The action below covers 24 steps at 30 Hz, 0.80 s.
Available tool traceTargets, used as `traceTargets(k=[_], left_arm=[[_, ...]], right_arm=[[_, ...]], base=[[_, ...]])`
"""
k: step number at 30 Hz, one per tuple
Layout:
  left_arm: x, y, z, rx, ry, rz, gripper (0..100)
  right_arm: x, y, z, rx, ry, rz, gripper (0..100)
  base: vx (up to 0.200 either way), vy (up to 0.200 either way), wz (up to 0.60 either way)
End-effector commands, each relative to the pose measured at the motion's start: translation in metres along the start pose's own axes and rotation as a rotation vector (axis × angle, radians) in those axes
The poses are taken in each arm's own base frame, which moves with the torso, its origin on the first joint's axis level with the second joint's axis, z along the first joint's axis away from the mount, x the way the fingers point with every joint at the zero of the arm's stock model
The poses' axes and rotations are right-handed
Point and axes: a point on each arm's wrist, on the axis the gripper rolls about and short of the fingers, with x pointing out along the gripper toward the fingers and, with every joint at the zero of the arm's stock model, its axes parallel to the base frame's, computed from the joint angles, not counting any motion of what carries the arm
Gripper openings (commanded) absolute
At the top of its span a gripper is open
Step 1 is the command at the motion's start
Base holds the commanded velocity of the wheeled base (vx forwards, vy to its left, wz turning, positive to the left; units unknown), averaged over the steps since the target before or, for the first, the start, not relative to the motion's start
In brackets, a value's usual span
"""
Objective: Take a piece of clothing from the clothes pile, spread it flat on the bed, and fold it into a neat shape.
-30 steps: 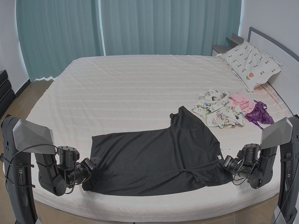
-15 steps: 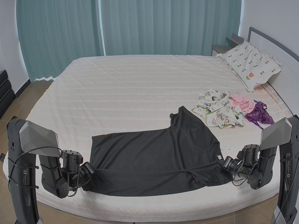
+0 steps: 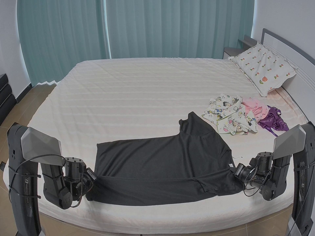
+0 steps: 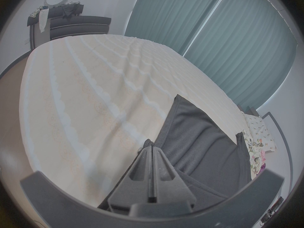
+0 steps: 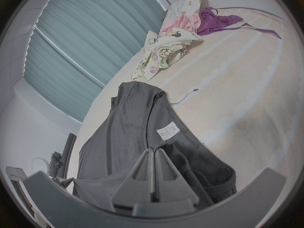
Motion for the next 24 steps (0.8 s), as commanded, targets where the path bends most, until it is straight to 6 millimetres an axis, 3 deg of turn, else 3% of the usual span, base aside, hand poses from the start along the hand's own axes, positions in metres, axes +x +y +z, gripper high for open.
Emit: traceTargets(k=[1,16,17,18,19,24], left_arm=[[0.0002,0.0039,-0.0005,-0.002,0.005,0.014,0],[0.0079,0.0104,-0.0057,0.001,0.024,0.037,0],[0.0082,0.0101,-0.0056,0.001,0.025,0.034,0],[0.0082,0.0101,-0.0056,0.001,0.025,0.034,0],[0.0088,0.0103,-0.0061,0.001,0.026,0.035,100],[0.0097,0.0112,-0.0079,0.002,0.032,0.037,100]], right_arm=[[0.0016,0.0009,0.0006,-0.001,-0.008,0.009,0],[0.0091,0.007,0.0039,-0.013,-0.03,0.038,0],[0.0095,0.0067,0.0029,-0.015,-0.027,0.037,100],[0.0097,0.0064,0.0025,-0.014,-0.026,0.036,100],[0.0103,0.0059,0.0021,-0.014,-0.025,0.035,100],[0.0103,0.0051,0.0012,-0.013,-0.022,0.031,100]], base=[[0.0,0.0,0.0],[0.0,0.0,0.0],[0.0,0.0,0.0],[0.0,0.0,0.0],[0.0,0.0,0.0],[0.0,0.0,0.0]])
